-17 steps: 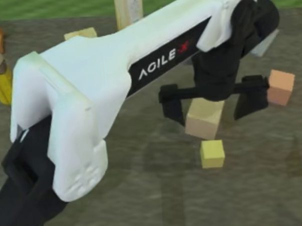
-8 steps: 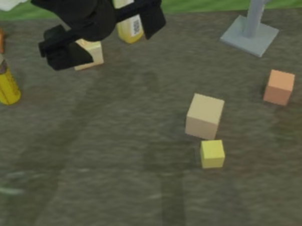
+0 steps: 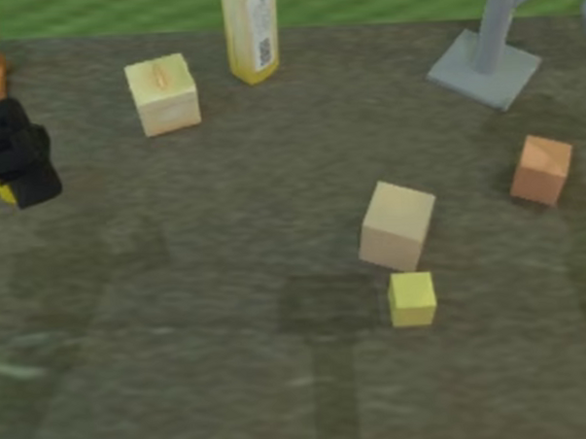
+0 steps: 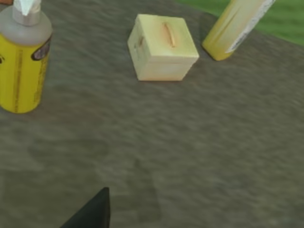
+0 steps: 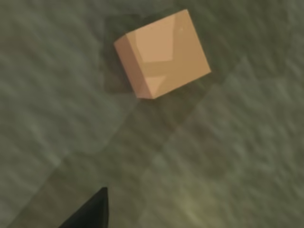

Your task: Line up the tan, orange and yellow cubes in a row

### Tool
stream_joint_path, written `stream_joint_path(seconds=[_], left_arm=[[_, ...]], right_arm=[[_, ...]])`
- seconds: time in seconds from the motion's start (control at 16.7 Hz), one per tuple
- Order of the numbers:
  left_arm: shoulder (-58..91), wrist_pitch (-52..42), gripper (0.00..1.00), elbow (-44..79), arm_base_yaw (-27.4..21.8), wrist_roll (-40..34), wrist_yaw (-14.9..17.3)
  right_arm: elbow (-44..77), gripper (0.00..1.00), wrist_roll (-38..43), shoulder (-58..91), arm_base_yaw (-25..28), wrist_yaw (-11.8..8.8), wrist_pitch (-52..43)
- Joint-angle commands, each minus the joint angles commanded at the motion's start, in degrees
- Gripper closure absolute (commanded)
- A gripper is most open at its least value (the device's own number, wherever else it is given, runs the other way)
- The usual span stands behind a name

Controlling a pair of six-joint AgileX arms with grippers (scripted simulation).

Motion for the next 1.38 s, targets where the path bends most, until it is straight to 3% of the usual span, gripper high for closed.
stream_joint_path(seconds=[0.3,0.6,1.14,1.38], left_arm=[[-25.67,16.35,0.0,-26.28,8.52,13.18,0.72],[-42.35,27.82,0.0,-42.3,13.49,22.81,1.57],[-45.96,30.49,0.0,-45.59,14.49,25.1,1.79],[-45.96,30.49,0.0,-45.59,14.49,25.1,1.79]], right_arm=[[22.02,0.0,-10.89,24.41,1.3,-0.01,-14.01],[37.13,0.0,-17.76,38.83,2.11,-0.17,-22.07],[40.22,0.0,-19.27,42.09,1.98,-0.22,-23.44],[35.04,0.0,-19.28,43.2,2.24,-0.21,-17.16]])
